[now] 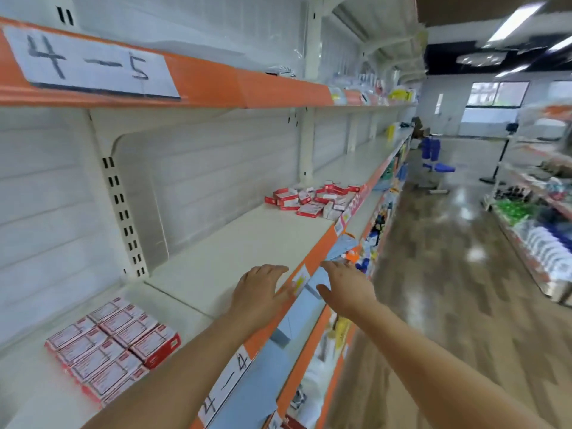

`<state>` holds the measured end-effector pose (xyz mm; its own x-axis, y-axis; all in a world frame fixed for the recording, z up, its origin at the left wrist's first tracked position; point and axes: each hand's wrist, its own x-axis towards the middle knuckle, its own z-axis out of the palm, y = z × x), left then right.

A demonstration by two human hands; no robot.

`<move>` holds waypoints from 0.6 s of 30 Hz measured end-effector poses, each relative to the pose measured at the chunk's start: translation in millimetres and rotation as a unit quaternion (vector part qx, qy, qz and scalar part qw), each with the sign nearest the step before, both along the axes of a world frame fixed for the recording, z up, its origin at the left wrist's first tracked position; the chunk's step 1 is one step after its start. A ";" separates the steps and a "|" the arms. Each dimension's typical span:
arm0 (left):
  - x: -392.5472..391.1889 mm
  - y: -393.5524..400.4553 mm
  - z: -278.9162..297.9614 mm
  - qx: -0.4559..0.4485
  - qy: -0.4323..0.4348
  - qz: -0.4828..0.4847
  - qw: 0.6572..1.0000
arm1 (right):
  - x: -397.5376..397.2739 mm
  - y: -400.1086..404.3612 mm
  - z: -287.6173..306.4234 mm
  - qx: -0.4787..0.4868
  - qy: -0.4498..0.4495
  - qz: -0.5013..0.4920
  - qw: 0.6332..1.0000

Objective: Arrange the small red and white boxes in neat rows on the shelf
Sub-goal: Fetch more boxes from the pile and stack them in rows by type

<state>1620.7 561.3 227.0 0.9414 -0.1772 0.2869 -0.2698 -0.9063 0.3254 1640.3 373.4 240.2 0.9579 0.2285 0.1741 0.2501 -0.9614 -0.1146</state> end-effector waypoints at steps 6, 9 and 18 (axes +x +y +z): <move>71.7 -25.7 -5.3 0.007 0.018 -0.030 0.999 | 65.7 -32.4 -0.8 0.000 0.025 -0.040 0.999; 109.1 -39.0 -7.0 0.009 0.026 -0.033 0.999 | 100.5 -47.8 -3.3 0.012 0.031 -0.048 0.998; 218.6 -84.7 -10.0 -0.002 0.020 0.024 1.000 | 217.8 -93.0 1.4 0.015 0.017 -0.011 1.000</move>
